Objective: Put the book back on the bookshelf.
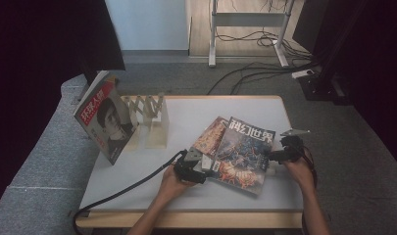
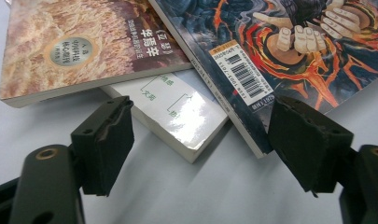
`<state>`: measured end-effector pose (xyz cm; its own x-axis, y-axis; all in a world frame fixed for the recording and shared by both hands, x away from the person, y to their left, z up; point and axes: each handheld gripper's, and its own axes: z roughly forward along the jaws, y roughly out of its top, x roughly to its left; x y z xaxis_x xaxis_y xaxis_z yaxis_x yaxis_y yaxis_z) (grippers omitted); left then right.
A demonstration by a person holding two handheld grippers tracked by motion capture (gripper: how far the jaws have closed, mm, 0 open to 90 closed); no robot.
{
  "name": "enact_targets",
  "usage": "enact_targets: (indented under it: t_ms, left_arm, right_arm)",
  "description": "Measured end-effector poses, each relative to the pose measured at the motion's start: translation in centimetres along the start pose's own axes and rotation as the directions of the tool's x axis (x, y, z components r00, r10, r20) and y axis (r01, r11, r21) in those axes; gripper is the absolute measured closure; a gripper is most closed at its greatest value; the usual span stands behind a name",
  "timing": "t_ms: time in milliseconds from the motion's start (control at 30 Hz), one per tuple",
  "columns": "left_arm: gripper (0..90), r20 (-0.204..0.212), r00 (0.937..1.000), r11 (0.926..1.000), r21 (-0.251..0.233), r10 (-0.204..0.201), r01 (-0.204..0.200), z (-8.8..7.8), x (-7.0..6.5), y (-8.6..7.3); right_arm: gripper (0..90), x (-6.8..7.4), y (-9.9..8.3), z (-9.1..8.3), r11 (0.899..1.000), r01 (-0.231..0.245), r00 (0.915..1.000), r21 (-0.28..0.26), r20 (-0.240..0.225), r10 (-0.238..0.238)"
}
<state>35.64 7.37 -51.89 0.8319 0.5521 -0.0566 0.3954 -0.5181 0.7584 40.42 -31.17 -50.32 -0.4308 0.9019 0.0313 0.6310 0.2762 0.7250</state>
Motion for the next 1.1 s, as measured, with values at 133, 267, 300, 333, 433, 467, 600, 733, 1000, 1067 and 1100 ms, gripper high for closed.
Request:
enact_targets:
  t_ms: [133,267,300,333,433,467,600,733,1000,1067,1100]
  left_arm:
    - [23.2,0.02,0.9998,1.0,0.005,-0.008,0.008,0.1,-0.1,-0.1]
    - [23.2,0.022,0.9997,0.9999,0.006,-0.009,0.009,0.1,-0.1,-0.1]
    - [23.2,0.018,0.9998,1.0,0.005,-0.007,0.007,0.1,-0.1,-0.1]
    - [23.2,0.015,0.9999,1.0,0.005,-0.005,0.005,0.1,-0.2,-0.1]
    - [23.6,0.008,1.0,1.0,0.003,0.002,-0.002,0.1,-0.3,-0.2]
    - [23.6,0.009,1.0,1.0,0.002,0.001,-0.001,0.1,-0.3,-0.2]
    - [23.6,0.009,1.0,1.0,0.003,0.003,-0.003,0.1,-0.3,-0.2]
    - [23.6,0.014,0.9999,1.0,0.002,0.005,-0.005,0.2,-0.2,-0.2]
    - [23.6,0.019,0.9998,1.0,0.0,0.007,-0.007,0.2,-0.1,-0.2]
    - [23.6,0.021,0.9998,1.0,0.0,0.008,-0.008,0.2,-0.1,-0.2]
    - [23.6,0.021,0.9998,1.0,0.0,0.008,-0.008,0.1,-0.1,-0.2]
  right_arm:
    - [0.4,0.0,0.3,0.5,1.0,0.008,0.9999,0.013,-0.008,-0.008]
    - [0.0,-0.3,0.4,0.9,1.0,-0.004,0.9994,0.014,-0.036,0.005]
    - [0.0,-0.3,0.5,1.0,1.0,-0.008,0.9991,0.013,-0.042,0.009]
    - [0.0,-0.4,0.5,1.1,1.0,-0.009,0.9987,0.013,-0.049,0.009]
    - [0.0,-0.5,0.7,1.4,1.0,-0.018,0.9976,0.018,-0.067,0.019]
    - [0.0,-0.6,0.8,1.6,1.0,-0.021,0.9969,0.019,-0.075,0.023]
    - [0.0,-0.7,1.0,2.2,0.999,-0.041,0.9929,0.022,-0.111,0.043]
    - [0.0,-1.1,1.2,2.9,0.996,-0.081,0.9842,0.028,-0.156,0.084]
    - [0.0,-1.6,1.5,4.1,0.988,-0.145,0.9612,0.055,-0.229,0.154]
    - [0.0,-1.6,1.5,4.3,0.986,-0.154,0.9551,0.062,-0.246,0.165]
    - [0.0,-1.6,1.5,4.4,0.985,-0.159,0.9525,0.066,-0.253,0.17]
